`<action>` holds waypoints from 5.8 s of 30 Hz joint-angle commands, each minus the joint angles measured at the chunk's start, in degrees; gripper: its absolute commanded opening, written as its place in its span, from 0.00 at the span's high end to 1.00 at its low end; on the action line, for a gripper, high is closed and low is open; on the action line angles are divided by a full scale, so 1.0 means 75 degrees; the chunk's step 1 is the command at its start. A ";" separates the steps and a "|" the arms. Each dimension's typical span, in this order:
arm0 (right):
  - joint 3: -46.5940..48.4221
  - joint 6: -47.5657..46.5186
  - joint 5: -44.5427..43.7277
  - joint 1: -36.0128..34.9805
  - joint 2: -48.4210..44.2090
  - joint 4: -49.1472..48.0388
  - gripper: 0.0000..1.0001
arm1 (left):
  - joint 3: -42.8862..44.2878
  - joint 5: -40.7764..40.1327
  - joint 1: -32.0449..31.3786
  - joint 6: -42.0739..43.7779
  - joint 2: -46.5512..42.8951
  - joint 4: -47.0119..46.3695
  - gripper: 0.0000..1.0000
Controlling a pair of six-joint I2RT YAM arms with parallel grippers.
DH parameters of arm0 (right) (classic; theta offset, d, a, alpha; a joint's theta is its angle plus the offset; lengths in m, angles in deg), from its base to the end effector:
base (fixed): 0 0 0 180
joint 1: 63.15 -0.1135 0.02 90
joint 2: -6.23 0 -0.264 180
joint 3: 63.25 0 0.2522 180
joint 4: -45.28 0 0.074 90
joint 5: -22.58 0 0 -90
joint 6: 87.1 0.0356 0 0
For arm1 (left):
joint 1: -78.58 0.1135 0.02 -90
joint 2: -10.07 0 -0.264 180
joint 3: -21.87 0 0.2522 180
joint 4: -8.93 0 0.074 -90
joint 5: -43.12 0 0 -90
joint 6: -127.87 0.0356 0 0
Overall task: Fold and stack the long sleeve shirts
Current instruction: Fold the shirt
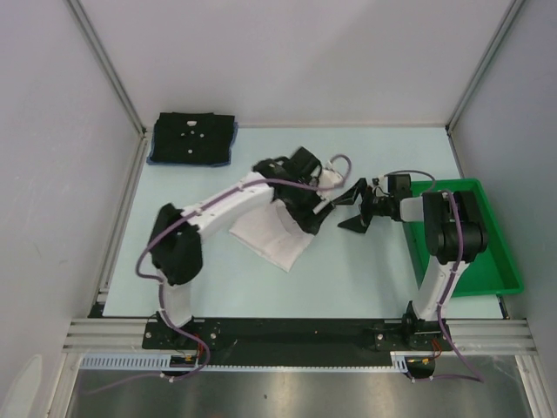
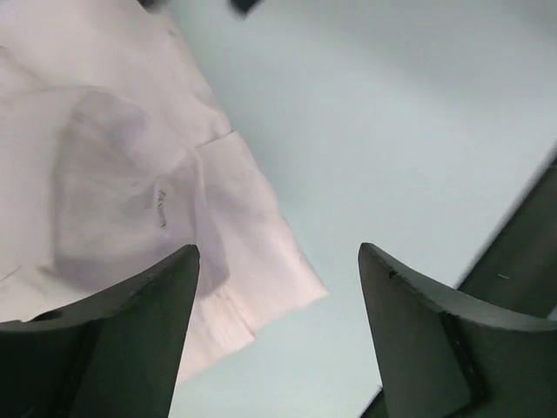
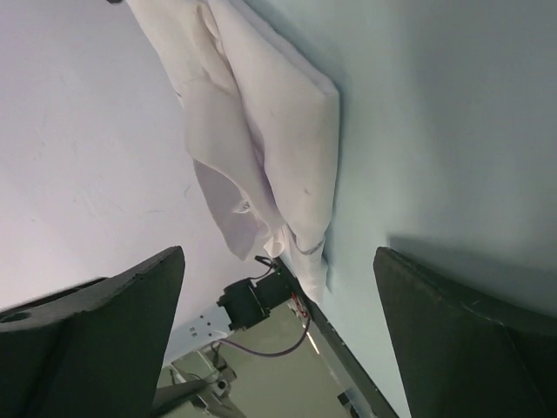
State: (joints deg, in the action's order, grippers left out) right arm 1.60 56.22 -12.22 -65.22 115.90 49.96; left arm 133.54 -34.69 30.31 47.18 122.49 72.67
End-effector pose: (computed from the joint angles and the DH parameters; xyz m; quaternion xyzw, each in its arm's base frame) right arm 0.3477 0.0418 0.1126 0.2150 0.8190 0.5274 0.0696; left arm 0.2738 -0.3182 0.2561 0.4876 0.8386 -0.1708 0.1724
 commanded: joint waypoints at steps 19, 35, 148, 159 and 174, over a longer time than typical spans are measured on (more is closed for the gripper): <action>0.4525 -0.3814 -0.1420 -0.1446 0.2614 0.2601 0.64 | -0.3078 0.3038 0.4526 -0.0313 -0.0342 -0.1448 0.58; 0.6848 -0.7086 -0.0551 -0.0839 0.2970 0.6706 0.04 | -0.4091 0.5113 0.3219 -0.0726 -0.1758 -0.1932 0.40; 0.6864 -0.9124 -0.0857 -0.0171 0.2136 0.7912 0.42 | -0.2822 0.4269 0.5697 -0.0642 -0.0141 -0.1788 0.58; 0.4592 -0.9384 -0.0188 -0.0158 0.1737 0.8337 0.41 | -0.3633 0.4516 0.5569 -0.1193 -0.0038 -0.2291 0.40; 0.4567 -0.7697 -0.0691 -0.0451 0.2440 0.5878 0.93 | -0.1384 0.4610 0.5674 -0.1078 0.1850 -0.2573 1.00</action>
State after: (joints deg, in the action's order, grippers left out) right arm 34.12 -6.06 -13.92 -67.82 132.88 102.68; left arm 118.76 0.30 72.26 36.42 134.40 55.56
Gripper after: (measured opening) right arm 0.168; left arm 0.081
